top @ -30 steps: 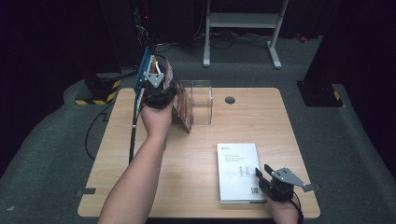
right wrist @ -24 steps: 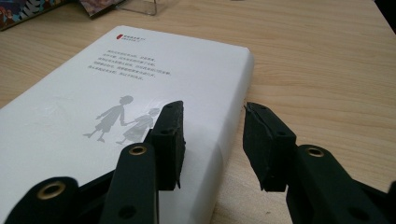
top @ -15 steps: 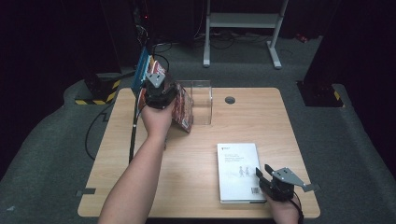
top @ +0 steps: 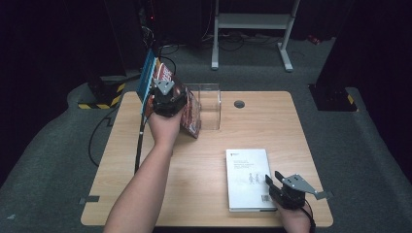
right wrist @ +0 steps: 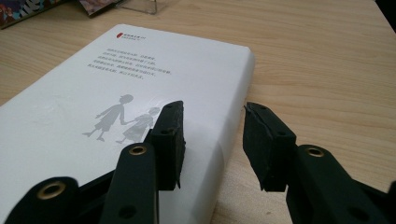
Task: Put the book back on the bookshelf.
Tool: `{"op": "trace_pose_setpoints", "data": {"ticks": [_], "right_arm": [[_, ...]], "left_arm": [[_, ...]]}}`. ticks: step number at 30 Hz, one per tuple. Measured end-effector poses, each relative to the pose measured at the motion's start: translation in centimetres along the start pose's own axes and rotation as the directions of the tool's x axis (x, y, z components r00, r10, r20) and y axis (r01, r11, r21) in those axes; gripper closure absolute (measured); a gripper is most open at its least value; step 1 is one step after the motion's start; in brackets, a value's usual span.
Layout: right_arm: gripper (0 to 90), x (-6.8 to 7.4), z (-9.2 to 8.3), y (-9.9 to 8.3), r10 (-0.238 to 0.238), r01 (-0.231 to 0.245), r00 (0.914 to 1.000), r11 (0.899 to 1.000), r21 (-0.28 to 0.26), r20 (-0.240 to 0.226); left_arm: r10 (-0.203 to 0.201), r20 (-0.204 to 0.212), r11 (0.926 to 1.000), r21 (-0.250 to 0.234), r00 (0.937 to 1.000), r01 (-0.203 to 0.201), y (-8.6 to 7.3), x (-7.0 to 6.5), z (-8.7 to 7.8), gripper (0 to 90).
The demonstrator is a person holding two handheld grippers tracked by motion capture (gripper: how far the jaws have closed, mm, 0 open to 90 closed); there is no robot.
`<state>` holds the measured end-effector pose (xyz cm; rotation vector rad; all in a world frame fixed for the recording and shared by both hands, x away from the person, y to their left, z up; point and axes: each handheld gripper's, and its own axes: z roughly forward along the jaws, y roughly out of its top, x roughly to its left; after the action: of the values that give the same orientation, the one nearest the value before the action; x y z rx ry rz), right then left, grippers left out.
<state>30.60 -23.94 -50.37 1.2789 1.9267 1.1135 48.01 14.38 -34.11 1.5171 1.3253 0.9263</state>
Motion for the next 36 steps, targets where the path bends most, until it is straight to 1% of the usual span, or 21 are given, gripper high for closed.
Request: {"op": "trace_pose_setpoints", "data": {"ticks": [2, 3, 6, 7, 8, 9, 10, 12, 14, 15, 16, 18, 21, 24, 27, 28, 29, 32, 34, 35, 36], "right_arm": [[58.5, 0.0, 0.0, 0.0, 0.002, -0.002, 1.0, 1.0, 0.002, -0.001], [58.5, 0.0, 0.0, 0.0, 0.002, -0.002, 1.0, 1.0, 0.002, -0.001], [59.6, 0.1, 0.1, 0.0, -0.003, 0.003, 1.0, 1.0, 0.009, -0.009], [59.6, 0.1, 0.1, 0.0, -0.003, 0.003, 1.0, 1.0, 0.009, -0.009], [60.3, 0.2, 0.1, 0.0, -0.015, 0.015, 0.9998, 1.0, 0.009, -0.01], [60.3, 0.2, 0.1, 0.0, -0.015, 0.015, 0.9998, 1.0, 0.009, -0.01], [60.4, 0.2, 0.1, 0.0, -0.013, 0.013, 0.9999, 1.0, 0.01, -0.01], [61.4, 0.1, 0.1, 0.0, -0.013, 0.014, 0.9998, 1.0, 0.012, -0.014], [61.5, 0.1, 0.1, 0.0, -0.009, 0.009, 0.9999, 1.0, 0.013, -0.013], [61.5, 0.0, 0.1, 0.0, -0.015, 0.015, 0.9998, 1.0, 0.012, -0.013], [61.5, -0.1, 0.2, 0.0, -0.014, 0.014, 0.9998, 1.0, 0.013, -0.014], [61.1, -0.1, 0.2, 0.0, -0.007, 0.007, 0.9999, 1.0, 0.016, -0.015], [60.1, -0.2, 0.3, 0.0, -0.008, 0.009, 0.9998, 1.0, 0.021, -0.017], [59.5, -0.3, 0.3, 0.0, -0.005, 0.005, 0.9998, 1.0, 0.02, -0.018], [59.0, -0.4, 0.3, -0.1, 0.0, 0.0, 0.9998, 1.0, 0.02, -0.02], [59.0, -0.4, 0.3, -0.1, 0.0, 0.0, 0.9998, 1.0, 0.02, -0.02], [58.3, -0.4, 0.3, -0.1, 0.009, -0.009, 0.9997, 1.0, 0.021, -0.021], [57.4, -0.5, 0.4, -0.2, 0.01, -0.01, 0.9997, 1.0, 0.02, -0.021], [56.6, -0.6, 0.4, -0.2, 0.017, -0.016, 0.9996, 1.0, 0.02, -0.024], [56.2, -0.7, 0.4, -0.2, 0.017, -0.016, 0.9996, 1.0, 0.019, -0.024], [56.0, -0.7, 0.4, -0.2, 0.021, -0.02, 0.9995, 1.0, 0.018, -0.025]], "left_arm": [[0.01, 0.018, 0.9999, 0.003, 0.9998, -0.01, -0.4, -0.1, -0.1, 47.6], [0.01, 0.018, 0.9999, 0.003, 0.9998, -0.01, -0.4, -0.1, -0.1, 46.5], [0.027, 0.054, 0.9991, 0.032, 0.9982, -0.029, -1.2, -0.3, 0.0, 45.2], [0.027, 0.054, 0.9991, 0.032, 0.9982, -0.029, -1.2, -0.3, 0.0, 44.6], [0.034, 0.083, 0.9983, 0.046, 0.996, -0.037, -1.6, -0.4, 0.0, 44.3], [0.034, 0.083, 0.9983, 0.046, 0.996, -0.037, -1.6, -0.4, 0.0, 43.3], [0.044, 0.096, 0.9981, 0.04, 0.9944, -0.048, -2.0, -0.6, -0.2, 42.5], [0.035, 0.12, 0.9984, 0.039, 0.9922, -0.04, -2.4, -0.8, -0.2, 41.4], [0.043, 0.138, 0.9976, 0.047, 0.9895, -0.05, -2.8, -1.0, -0.2, 39.6], [0.043, 0.138, 0.9976, 0.047, 0.9895, -0.05, -2.8, -1.0, -0.2, 38.8], [0.045, 0.148, 0.9971, 0.054, 0.9879, -0.053, -3.3, -1.1, -0.2, 38.3], [0.046, 0.159, 0.9959, 0.07, 0.9862, -0.058, -3.9, -1.3, -0.1, 36.8], [0.056, 0.174, 0.9931, 0.092, 0.9832, -0.072, -4.7, -1.6, 0.1, 34.1], [0.068, 0.18, 0.9918, 0.095, 0.9814, -0.086, -5.7, -2.0, 0.0, 32.9], [0.086, 0.199, 0.9873, 0.114, 0.9762, -0.11, -6.7, -2.5, 0.0, 32.6], [0.086, 0.199, 0.9873, 0.114, 0.9762, -0.11, -6.7, -2.5, 0.0, 31.3], [0.084, 0.215, 0.9852, 0.128, 0.9731, -0.113, -7.4, -2.8, 0.0, 30.3], [0.067, 0.233, 0.9851, 0.139, 0.9701, -0.102, -8.5, -3.1, -0.1, 28.2], [0.078, 0.246, 0.982, 0.148, 0.9662, -0.117, -9.2, -3.3, -0.2, 26.3], [0.078, 0.246, 0.982, 0.148, 0.9662, -0.117, -9.2, -3.3, -0.2, 24.5], [0.088, 0.259, 0.9788, 0.157, 0.9619, -0.132, -10.0, -3.6, -0.3, 23.9]]}}
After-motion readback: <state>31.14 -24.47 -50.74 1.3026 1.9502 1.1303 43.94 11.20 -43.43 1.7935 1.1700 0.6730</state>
